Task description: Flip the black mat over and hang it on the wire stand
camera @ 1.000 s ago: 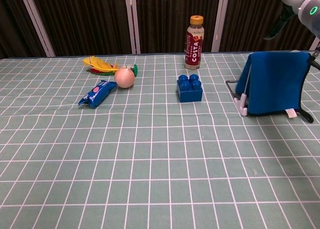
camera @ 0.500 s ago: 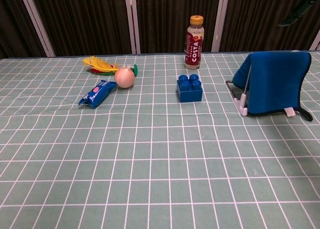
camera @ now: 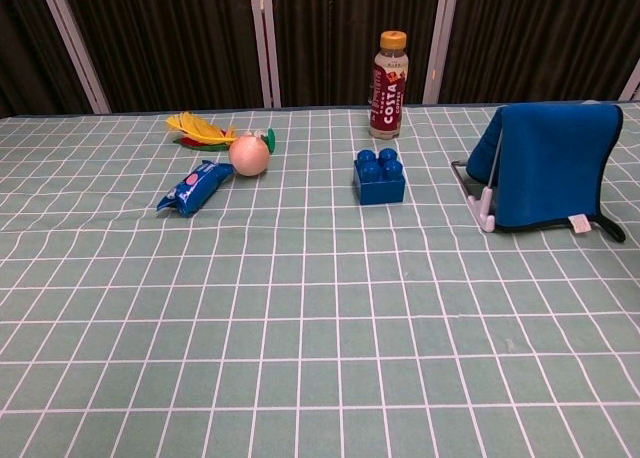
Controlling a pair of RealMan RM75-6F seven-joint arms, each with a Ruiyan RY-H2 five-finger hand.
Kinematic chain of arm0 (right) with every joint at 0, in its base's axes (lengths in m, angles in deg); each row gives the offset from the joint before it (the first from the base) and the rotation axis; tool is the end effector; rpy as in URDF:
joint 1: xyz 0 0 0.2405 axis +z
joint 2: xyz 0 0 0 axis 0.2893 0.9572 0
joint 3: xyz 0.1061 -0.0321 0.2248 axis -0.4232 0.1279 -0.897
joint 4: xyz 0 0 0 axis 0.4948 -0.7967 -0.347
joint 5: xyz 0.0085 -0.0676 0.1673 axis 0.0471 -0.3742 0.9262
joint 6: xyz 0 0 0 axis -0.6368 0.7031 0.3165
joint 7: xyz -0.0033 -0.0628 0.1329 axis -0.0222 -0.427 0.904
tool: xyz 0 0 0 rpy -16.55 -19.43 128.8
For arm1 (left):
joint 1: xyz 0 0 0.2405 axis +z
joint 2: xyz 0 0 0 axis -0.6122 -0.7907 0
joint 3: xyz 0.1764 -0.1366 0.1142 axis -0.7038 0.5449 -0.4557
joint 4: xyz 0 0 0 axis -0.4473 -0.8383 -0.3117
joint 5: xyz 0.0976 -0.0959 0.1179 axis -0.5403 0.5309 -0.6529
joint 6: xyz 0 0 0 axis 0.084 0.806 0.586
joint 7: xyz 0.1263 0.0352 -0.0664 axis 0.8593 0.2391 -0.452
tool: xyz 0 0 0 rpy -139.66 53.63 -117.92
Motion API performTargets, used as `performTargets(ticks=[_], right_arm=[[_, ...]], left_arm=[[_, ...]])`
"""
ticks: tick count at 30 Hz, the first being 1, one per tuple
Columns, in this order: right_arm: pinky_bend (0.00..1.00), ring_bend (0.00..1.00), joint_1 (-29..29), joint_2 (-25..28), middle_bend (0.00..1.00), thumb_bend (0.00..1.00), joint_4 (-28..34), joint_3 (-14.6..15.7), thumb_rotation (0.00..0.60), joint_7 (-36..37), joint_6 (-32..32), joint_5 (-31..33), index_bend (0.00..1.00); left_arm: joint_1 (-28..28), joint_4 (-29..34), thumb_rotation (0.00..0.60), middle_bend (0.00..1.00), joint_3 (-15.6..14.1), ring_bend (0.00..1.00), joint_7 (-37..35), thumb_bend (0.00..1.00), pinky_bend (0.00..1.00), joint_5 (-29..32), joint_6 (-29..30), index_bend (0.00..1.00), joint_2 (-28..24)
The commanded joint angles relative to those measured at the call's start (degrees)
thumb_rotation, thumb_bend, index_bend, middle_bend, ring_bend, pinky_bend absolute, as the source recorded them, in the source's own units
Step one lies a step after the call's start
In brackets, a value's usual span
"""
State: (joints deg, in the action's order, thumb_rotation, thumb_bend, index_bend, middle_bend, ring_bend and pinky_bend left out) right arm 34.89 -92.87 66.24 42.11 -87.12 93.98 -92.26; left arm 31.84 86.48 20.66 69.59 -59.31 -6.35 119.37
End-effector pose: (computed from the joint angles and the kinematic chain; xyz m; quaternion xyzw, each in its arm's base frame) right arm -0.2347 -0.2601 0.2003 0.5668 -0.2969 0.5130 0.5722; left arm -0.2793 0.1751 0.1956 -0.6252 -0.4054 -0.3499 0.5678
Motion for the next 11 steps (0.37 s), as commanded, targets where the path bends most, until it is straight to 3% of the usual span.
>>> performTargets(ticks=[1, 6, 11], right_arm=[[0.0, 0.0, -5.0, 0.5, 0.0, 0.0, -1.2, 3.9, 0.6, 2.0, 5.2, -4.0, 0.01], [0.0, 0.0, -9.9, 1.5, 0.0, 0.0, 0.4, 7.0, 0.6, 0.0, 8.3, -4.9, 0.0], [0.0, 0.0, -12.1, 1.6, 0.0, 0.0, 1.7, 7.7, 0.6, -3.3, 9.4, -5.3, 0.0]], left_arm=[[0.4, 0.0, 0.6, 0.0, -0.4, 0.0, 1.1, 0.0, 0.0, -1.1, 0.9, 0.0, 0.4], [1.0, -1.7, 0.6, 0.0, 0.2, 0.0, 4.3, 0.0, 0.0, -2.5, 4.0, 0.0, 2.5], [1.4, -2.6, 0.6, 0.0, 0.4, 0.0, 3.5, 0.0, 0.0, -3.6, 5.5, 0.0, 3.3]])
